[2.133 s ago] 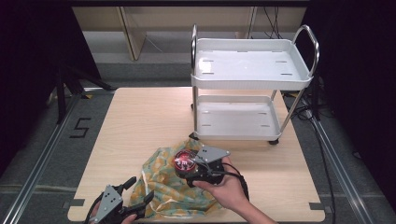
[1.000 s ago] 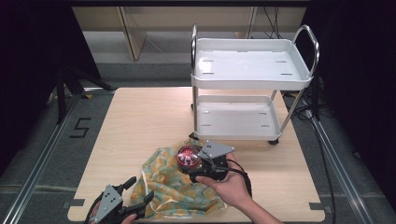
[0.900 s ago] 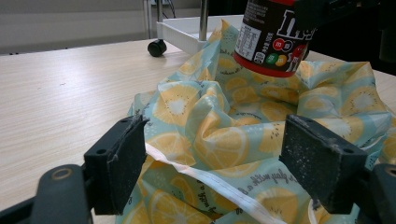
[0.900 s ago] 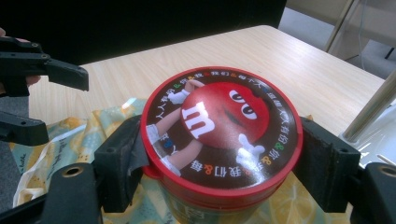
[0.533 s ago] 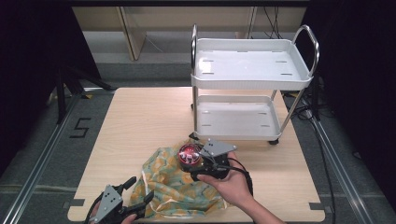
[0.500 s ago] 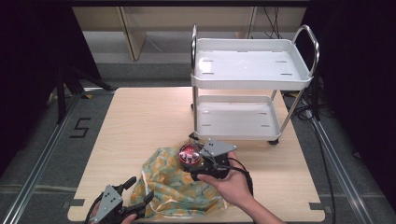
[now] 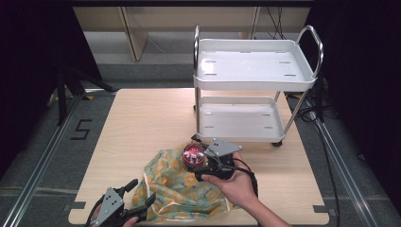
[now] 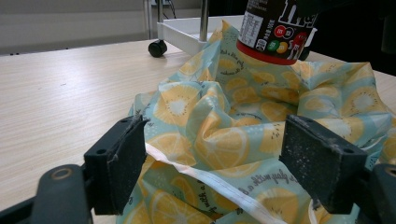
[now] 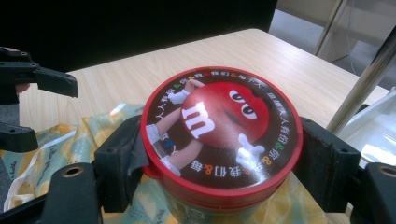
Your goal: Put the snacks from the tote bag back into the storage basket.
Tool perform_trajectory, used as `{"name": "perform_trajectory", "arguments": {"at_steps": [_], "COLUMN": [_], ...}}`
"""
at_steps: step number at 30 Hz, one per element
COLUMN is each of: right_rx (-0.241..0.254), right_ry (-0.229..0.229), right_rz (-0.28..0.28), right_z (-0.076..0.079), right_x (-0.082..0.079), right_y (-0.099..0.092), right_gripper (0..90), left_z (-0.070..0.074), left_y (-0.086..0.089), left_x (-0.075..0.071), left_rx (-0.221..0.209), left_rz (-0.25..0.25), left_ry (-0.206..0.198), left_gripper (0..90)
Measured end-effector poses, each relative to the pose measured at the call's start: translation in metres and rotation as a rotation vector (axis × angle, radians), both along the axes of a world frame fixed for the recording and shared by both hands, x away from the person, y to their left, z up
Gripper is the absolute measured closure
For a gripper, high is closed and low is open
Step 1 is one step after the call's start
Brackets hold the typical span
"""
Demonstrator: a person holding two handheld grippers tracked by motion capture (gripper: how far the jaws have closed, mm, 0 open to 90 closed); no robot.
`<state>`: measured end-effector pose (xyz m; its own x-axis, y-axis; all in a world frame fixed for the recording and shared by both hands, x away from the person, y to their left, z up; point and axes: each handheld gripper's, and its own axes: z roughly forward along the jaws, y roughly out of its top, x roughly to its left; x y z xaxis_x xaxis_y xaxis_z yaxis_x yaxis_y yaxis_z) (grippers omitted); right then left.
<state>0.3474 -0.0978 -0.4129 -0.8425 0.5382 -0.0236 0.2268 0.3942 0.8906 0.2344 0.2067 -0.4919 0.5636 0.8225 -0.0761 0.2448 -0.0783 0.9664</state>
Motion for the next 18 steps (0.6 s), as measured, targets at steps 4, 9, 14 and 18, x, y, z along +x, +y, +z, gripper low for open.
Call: {"name": "perform_trajectory", "arguments": {"at_steps": [4, 9, 14, 18], "right_rx": [0.005, 0.008, 0.015, 0.009], "right_ry": [-0.02, -0.015, -0.003, -0.001], "right_rz": [-0.007, -0.016, -0.019, -0.018], "right_z": [0.0003, 0.0009, 0.0018, 0.0031], "right_x": [0.0008, 0.0017, 0.0017, 0.0024], "right_y": [-0.0005, -0.0022, -0.0023, -0.0039], "right_gripper": [26.1, 26.1, 26.1, 26.1], "left_z": [-0.0001, 0.0001, 0.0001, 0.0], "left_y": [-0.0003, 0.0, 0.0001, -0.0004], "left_x": [0.0001, -0.0001, 0.0, 0.0], "left_rx": [-0.001, 0.0, -0.001, -0.002], "left_rz": [0.001, 0.0, 0.0, 0.001], "left_ry": [0.0, -0.001, -0.002, 0.0], "left_gripper": [21.5, 21.5, 21.5, 21.5]}}
